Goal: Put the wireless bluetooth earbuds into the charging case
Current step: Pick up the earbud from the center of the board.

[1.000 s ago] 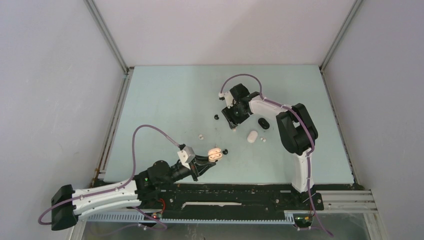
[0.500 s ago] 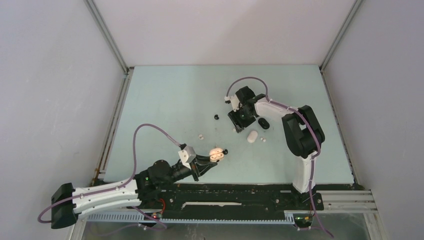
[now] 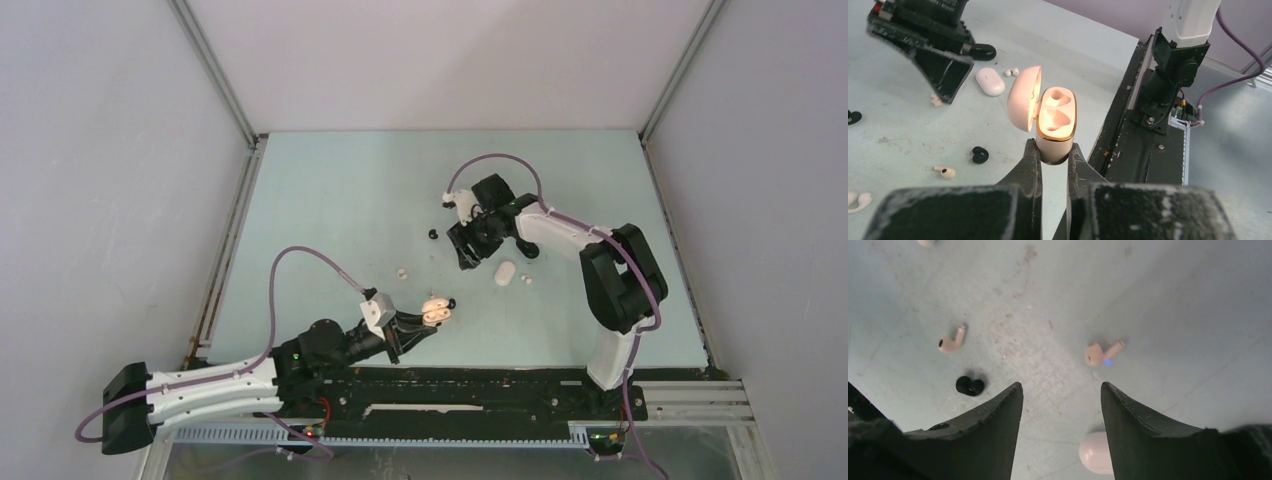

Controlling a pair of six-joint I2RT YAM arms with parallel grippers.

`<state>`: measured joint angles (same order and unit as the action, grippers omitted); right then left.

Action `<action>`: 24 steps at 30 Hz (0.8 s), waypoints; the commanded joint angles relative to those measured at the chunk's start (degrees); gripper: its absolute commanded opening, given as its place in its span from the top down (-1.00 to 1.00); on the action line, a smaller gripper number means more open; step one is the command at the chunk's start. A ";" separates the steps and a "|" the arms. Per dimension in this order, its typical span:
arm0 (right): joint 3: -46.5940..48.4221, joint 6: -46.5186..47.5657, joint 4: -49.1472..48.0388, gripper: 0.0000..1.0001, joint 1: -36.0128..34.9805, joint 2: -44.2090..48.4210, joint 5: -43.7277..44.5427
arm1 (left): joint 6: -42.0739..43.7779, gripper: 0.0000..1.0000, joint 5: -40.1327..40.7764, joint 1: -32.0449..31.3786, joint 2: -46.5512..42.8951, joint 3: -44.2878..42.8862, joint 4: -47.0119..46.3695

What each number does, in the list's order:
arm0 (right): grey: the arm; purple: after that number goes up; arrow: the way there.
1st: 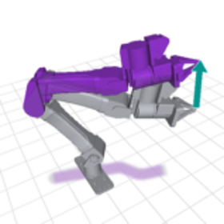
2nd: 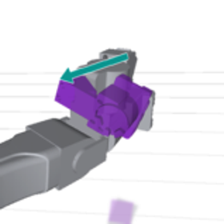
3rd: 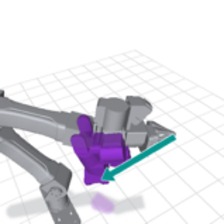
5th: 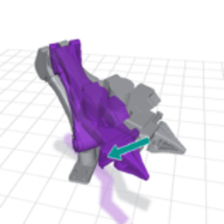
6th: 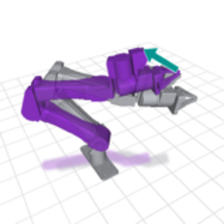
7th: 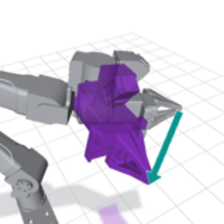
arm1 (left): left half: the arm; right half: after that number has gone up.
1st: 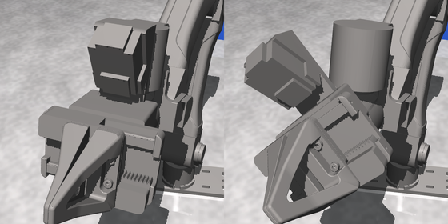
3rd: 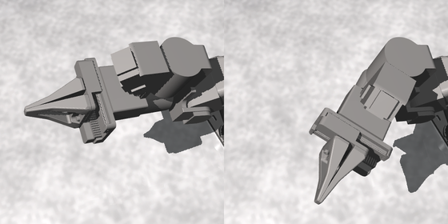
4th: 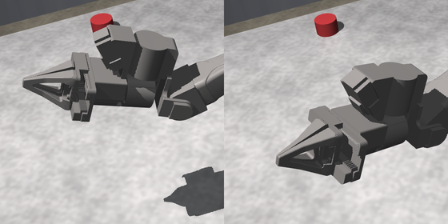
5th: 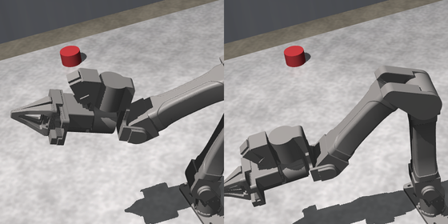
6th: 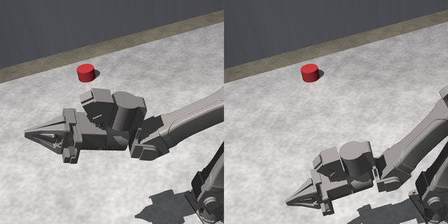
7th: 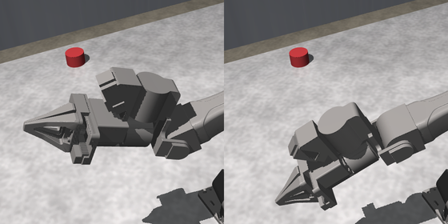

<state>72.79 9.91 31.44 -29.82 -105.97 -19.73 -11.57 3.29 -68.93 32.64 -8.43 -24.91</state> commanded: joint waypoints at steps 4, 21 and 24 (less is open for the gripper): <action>2.37 -3.10 -7.25 -0.25 -0.42 -2.25 3.13 | 0.28 0.99 -0.92 -1.53 0.91 -5.06 -1.85; 9.12 -4.37 -4.47 -0.23 1.11 -11.32 3.87 | 0.28 0.99 -0.26 -2.49 3.31 -5.73 -2.01; 9.29 -5.54 -3.35 -0.21 1.77 -11.66 5.03 | 0.70 1.00 -0.56 -2.68 3.29 -6.21 -1.27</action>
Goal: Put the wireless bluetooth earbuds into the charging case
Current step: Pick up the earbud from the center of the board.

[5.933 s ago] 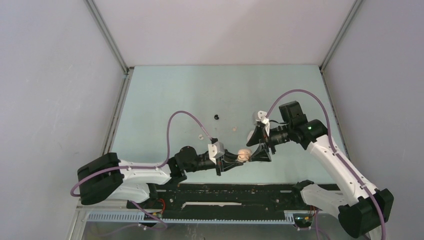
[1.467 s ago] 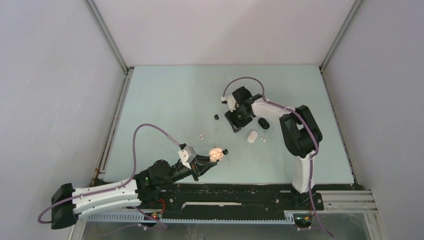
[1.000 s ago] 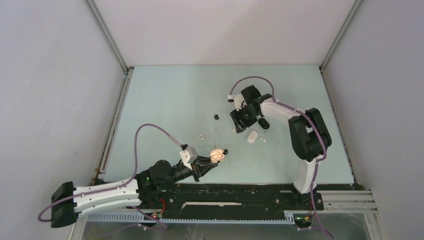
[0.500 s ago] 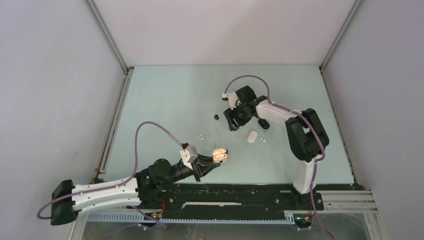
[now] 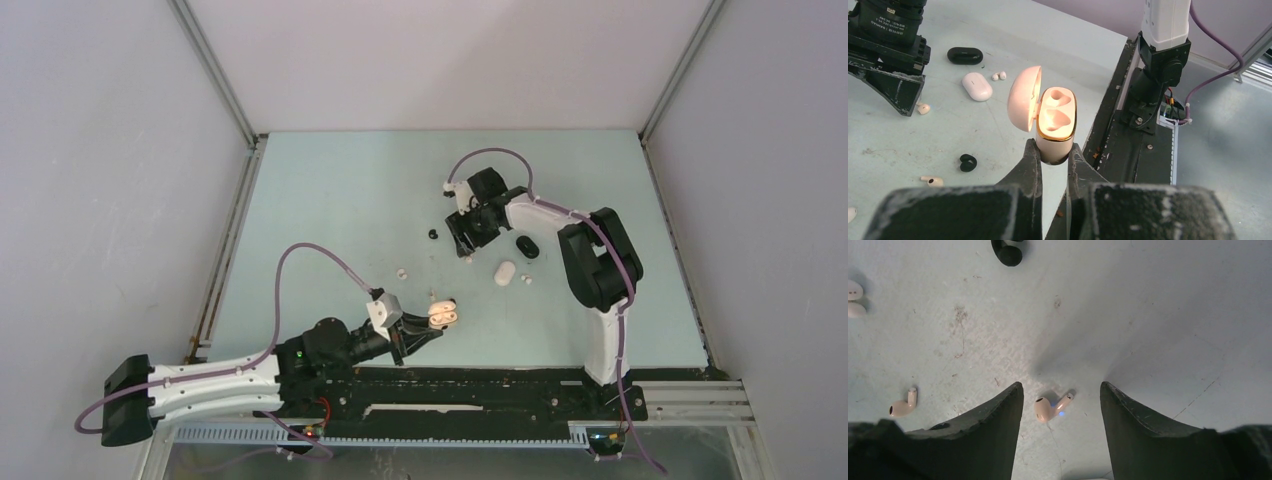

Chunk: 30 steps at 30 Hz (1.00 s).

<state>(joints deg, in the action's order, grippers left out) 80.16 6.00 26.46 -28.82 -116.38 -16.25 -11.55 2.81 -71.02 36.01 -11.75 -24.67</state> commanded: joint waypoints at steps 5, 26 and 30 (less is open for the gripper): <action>1.84 0.08 4.82 -0.20 -0.31 0.19 5.27 | 0.95 0.99 0.39 -0.69 -1.25 -2.11 -1.82; -3.12 3.05 7.89 0.09 1.17 4.34 9.10 | 0.92 1.00 -0.04 -0.78 -0.99 -1.37 -2.94; -3.27 3.36 7.91 0.20 1.19 4.58 8.51 | 1.00 0.99 -0.08 -0.78 -0.72 -1.48 -3.11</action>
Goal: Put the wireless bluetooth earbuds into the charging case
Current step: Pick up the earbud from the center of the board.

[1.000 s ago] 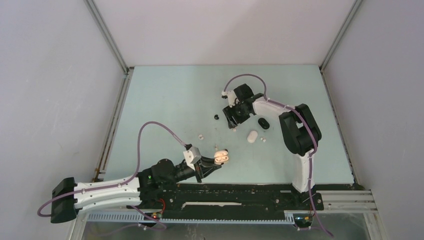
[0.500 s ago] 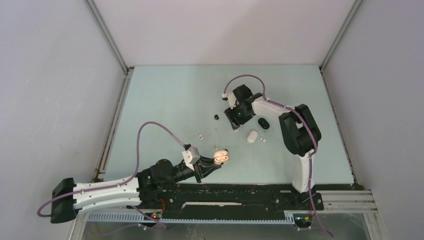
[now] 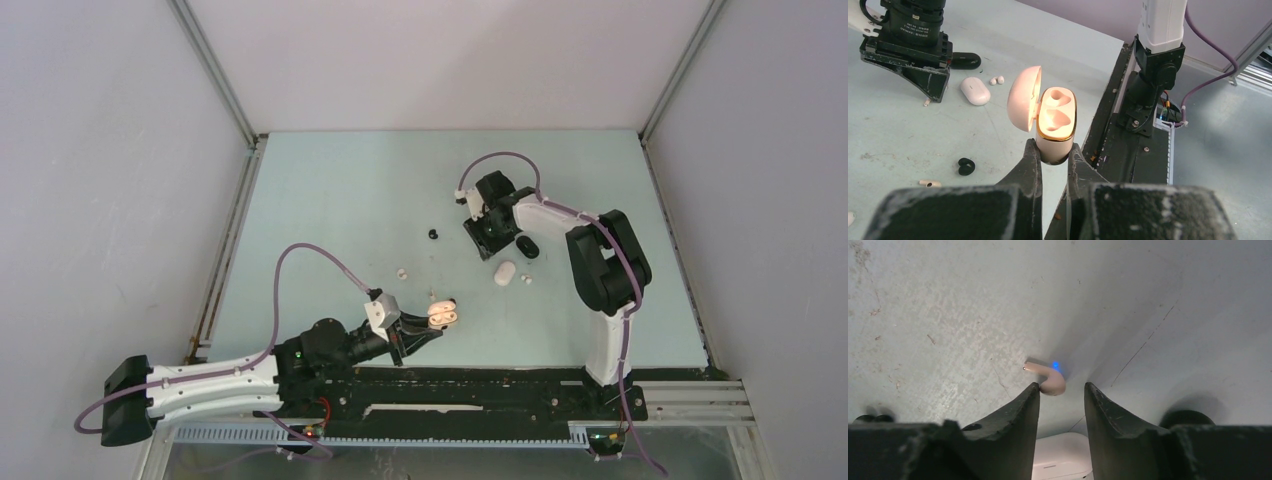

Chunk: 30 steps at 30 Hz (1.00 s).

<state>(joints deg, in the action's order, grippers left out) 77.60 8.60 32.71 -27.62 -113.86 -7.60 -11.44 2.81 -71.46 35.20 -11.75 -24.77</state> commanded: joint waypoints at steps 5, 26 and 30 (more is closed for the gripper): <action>-0.77 1.20 1.57 0.37 -0.09 1.48 -1.46 | 0.90 0.99 -0.08 -0.35 0.22 -1.44 -3.13; 2.92 3.73 2.00 0.32 0.18 -2.61 -4.31 | 1.50 0.99 -0.03 -0.36 -0.93 -1.18 -1.54; 4.64 4.61 3.01 0.31 0.41 -3.73 -4.69 | 1.59 0.99 -0.08 -0.35 -1.08 -1.39 -1.25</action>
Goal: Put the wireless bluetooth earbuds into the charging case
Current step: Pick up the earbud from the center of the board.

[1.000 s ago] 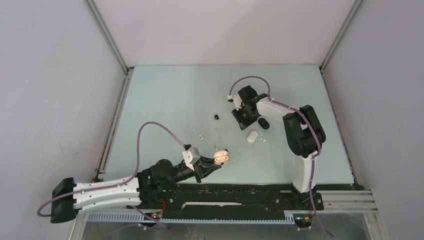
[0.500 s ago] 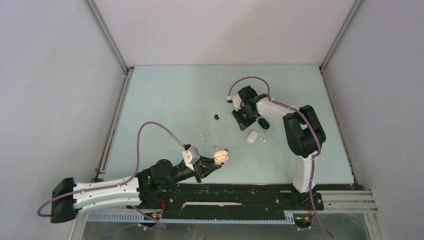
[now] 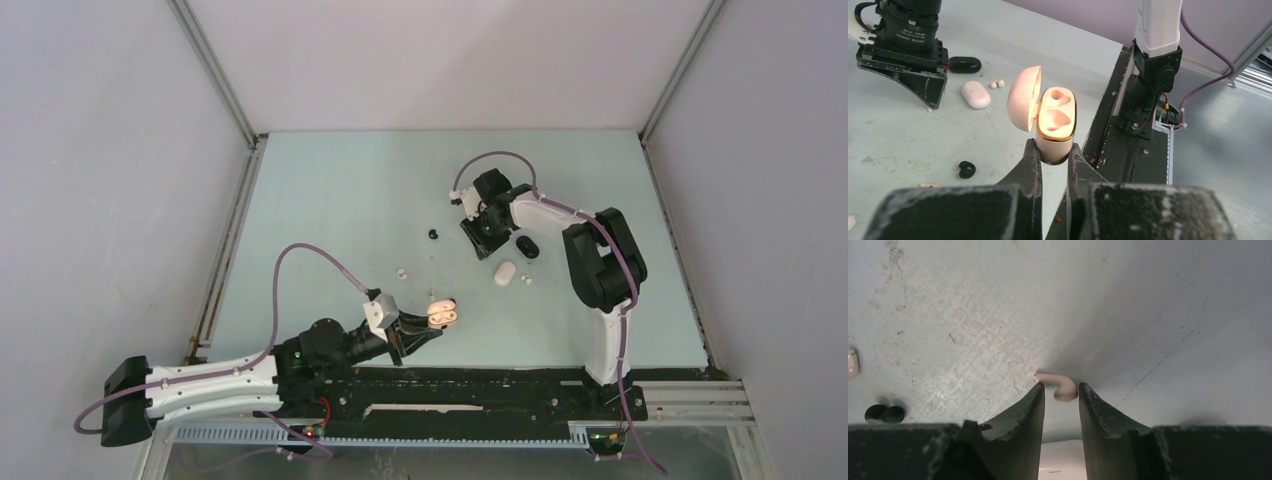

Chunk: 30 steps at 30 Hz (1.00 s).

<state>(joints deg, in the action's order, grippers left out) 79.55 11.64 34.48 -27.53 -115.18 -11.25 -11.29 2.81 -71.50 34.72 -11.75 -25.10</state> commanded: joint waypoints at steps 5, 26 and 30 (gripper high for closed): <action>4.02 1.63 2.59 0.39 0.46 -3.64 -1.19 | 1.45 1.00 -0.08 -0.35 -1.01 -1.41 -0.43; 0.42 0.47 2.53 0.34 0.27 -1.84 2.59 | 0.93 0.99 -0.17 -0.39 -1.06 -0.99 -0.98; -0.44 0.66 2.27 0.37 -0.09 -1.21 3.07 | 0.92 1.00 -0.24 -0.39 -0.74 -0.97 -1.21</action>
<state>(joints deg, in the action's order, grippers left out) 81.36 12.43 35.09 -27.38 -116.55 -10.70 -10.98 2.79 -71.50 34.11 -11.75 -24.05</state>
